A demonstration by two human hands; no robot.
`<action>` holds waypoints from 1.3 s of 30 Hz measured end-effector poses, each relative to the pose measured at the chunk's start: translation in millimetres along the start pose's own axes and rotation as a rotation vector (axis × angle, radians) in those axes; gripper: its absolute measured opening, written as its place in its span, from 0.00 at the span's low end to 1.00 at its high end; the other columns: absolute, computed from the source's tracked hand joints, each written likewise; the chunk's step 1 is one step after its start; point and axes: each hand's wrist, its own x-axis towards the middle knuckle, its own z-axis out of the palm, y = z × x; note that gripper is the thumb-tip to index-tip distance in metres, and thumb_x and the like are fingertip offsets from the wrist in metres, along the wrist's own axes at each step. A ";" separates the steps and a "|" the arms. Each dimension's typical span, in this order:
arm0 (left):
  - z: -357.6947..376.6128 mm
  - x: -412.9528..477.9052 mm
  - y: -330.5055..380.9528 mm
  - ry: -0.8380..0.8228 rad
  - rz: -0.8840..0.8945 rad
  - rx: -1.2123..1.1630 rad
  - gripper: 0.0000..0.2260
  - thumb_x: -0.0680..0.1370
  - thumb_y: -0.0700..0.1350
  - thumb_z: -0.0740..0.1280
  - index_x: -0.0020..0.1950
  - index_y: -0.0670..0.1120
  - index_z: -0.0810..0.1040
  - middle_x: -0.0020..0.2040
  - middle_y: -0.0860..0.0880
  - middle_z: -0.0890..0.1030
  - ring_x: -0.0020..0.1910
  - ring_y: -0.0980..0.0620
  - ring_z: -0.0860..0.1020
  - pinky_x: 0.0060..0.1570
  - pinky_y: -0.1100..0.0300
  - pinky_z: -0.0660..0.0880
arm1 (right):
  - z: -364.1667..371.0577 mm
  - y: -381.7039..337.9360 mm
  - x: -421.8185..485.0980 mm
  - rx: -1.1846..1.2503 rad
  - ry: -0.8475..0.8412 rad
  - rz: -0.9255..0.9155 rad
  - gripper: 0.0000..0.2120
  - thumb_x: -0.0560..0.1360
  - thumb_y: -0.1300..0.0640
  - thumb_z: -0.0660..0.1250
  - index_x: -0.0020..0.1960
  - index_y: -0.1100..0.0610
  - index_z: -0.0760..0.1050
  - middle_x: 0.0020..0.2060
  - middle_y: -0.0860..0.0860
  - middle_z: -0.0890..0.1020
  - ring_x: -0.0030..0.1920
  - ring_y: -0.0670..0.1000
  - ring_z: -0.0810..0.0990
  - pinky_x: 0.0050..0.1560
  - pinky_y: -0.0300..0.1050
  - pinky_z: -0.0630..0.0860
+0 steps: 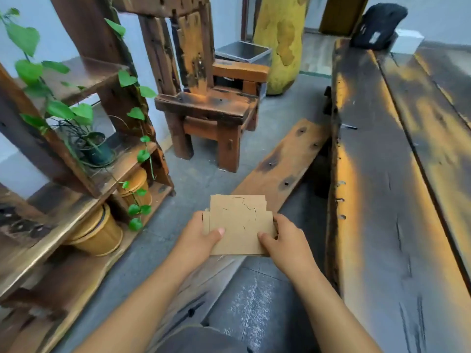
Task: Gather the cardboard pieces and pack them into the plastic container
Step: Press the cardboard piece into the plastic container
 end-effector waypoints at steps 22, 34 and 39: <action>202.0 47.5 106.1 -1.023 0.495 0.479 0.21 0.73 0.50 0.70 0.65 0.54 0.73 0.57 0.55 0.81 0.58 0.51 0.79 0.60 0.51 0.76 | -63.1 102.0 -93.2 0.016 0.620 0.915 0.11 0.76 0.49 0.64 0.52 0.55 0.73 0.49 0.54 0.81 0.52 0.56 0.79 0.52 0.54 0.77; 287.1 -96.3 117.6 -1.362 0.748 0.608 0.18 0.75 0.49 0.69 0.63 0.52 0.72 0.57 0.52 0.80 0.56 0.49 0.79 0.56 0.52 0.77 | -61.9 135.2 -244.8 0.203 0.947 1.165 0.22 0.76 0.53 0.65 0.68 0.55 0.66 0.56 0.55 0.80 0.54 0.57 0.79 0.52 0.51 0.76; 318.4 -179.0 105.5 -1.437 0.778 0.645 0.18 0.75 0.49 0.68 0.64 0.52 0.72 0.58 0.51 0.79 0.57 0.48 0.78 0.58 0.46 0.78 | -58.4 164.3 -324.6 0.301 0.996 1.204 0.33 0.76 0.54 0.66 0.77 0.48 0.56 0.67 0.53 0.76 0.63 0.56 0.76 0.55 0.46 0.72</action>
